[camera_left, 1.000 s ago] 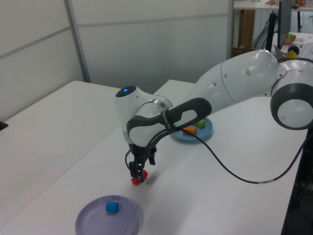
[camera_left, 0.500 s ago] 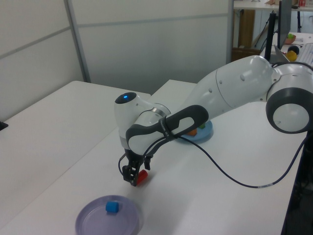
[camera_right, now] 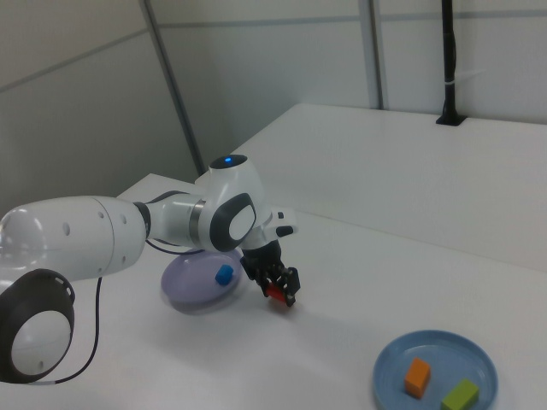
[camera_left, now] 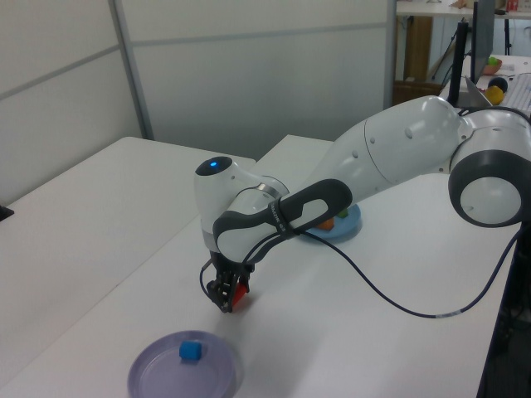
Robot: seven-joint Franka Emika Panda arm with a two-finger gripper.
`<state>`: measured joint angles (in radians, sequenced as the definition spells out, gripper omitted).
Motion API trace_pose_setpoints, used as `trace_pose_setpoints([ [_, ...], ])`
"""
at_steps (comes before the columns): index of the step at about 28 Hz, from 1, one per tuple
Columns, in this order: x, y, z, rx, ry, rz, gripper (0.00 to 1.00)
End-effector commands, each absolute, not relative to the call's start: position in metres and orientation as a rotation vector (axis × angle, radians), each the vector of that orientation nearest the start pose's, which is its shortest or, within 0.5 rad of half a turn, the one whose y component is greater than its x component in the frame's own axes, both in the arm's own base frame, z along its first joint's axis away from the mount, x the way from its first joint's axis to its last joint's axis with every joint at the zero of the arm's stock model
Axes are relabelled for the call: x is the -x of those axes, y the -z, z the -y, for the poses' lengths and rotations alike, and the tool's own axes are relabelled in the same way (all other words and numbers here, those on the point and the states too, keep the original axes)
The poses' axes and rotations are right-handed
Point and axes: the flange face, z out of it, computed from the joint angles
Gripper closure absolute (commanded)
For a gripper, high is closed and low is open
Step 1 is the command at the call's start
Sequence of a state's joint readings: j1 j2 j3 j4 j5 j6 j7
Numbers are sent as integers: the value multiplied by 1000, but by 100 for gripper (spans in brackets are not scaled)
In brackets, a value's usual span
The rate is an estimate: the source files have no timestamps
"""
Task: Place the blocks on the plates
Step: 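Carry the red cylinder onto the lavender plate beside the blue cube and release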
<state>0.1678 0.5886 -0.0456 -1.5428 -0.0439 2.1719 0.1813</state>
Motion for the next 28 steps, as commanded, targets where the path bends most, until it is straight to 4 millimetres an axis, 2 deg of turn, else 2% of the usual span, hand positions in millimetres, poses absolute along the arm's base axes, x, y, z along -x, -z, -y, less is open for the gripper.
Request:
trace_pose_setpoints([
  [1,-694,-355,-94,3162,128,-19,70],
  [3,-691,-372,-103,3144,141,-12,70],
  [5,-686,-384,-124,3127,146,27,70],
  [6,-680,-387,-150,3112,146,81,70],
  [7,-677,-388,-163,3106,147,113,70],
  [10,-667,-387,-200,3101,141,203,70],
  [11,-661,-386,-220,3097,138,251,70],
  [16,-647,-375,-261,3096,117,352,68],
  [17,-644,-367,-269,3102,104,379,68],
  [22,-643,-348,-274,3133,80,394,68],
  [24,-644,-338,-274,3154,71,400,61],
  [26,-644,-338,-274,3157,75,402,52],
  [28,-644,-338,-273,3157,70,396,35],
])
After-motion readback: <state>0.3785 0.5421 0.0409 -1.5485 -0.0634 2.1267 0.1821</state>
